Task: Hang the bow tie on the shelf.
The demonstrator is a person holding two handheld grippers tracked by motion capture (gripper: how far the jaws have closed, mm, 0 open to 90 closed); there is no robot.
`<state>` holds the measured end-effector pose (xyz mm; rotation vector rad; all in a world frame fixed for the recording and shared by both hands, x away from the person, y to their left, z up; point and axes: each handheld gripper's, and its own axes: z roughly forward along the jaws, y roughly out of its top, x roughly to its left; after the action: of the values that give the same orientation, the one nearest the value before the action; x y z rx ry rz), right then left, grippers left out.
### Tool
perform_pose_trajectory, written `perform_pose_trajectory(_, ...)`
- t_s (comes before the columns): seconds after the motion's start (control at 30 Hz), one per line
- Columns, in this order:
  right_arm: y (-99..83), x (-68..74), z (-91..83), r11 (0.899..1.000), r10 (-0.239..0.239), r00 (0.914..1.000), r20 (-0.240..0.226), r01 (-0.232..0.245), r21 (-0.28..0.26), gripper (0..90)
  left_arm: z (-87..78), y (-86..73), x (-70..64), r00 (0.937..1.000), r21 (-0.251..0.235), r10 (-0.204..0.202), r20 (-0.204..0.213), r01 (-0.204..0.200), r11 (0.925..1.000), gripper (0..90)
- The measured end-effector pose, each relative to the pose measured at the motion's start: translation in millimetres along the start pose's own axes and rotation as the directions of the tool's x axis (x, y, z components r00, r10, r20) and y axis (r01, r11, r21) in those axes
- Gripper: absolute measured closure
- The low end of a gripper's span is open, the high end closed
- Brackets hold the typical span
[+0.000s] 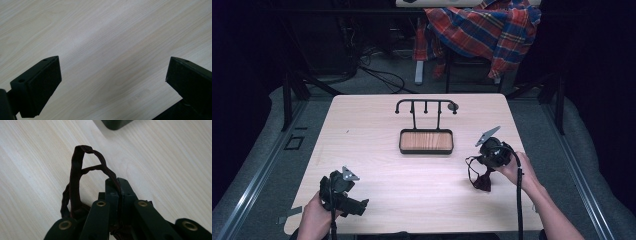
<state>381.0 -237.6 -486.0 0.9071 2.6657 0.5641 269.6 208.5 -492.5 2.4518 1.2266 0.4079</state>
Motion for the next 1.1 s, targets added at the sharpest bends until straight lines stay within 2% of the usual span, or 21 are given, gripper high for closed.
perform_pose_trajectory(0.2,3.7,1.1,-6.6,0.999,0.027,0.9996,-0.002,-0.027,-0.031,87.9,-0.1,-0.1,0.2,1.0,0.001,0.004,-0.001,-0.004,1.0,0.1)
perform_pose_trajectory(0.47,11.3,6.7,-12.9,0.999,0.013,0.9999,0.0,-0.013,-0.05,87.9,0.1,-0.1,0.0,1.0,0.001,0.001,-0.001,-0.001,1.0,0.1)
perform_pose_trajectory(0.93,28.0,10.9,-28.2,0.991,0.037,0.9993,0.008,-0.036,-0.13,88.0,-0.8,-0.5,-0.9,1.0,0.001,0.006,-0.004,-0.006,1.0,0.1)
perform_pose_trajectory(1.1,34.0,9.1,-30.0,0.99,0.044,0.9989,0.015,-0.042,-0.136,88.0,0.1,-0.1,-0.4,1.0,0.002,0.003,-0.004,-0.003,1.0,0.1)
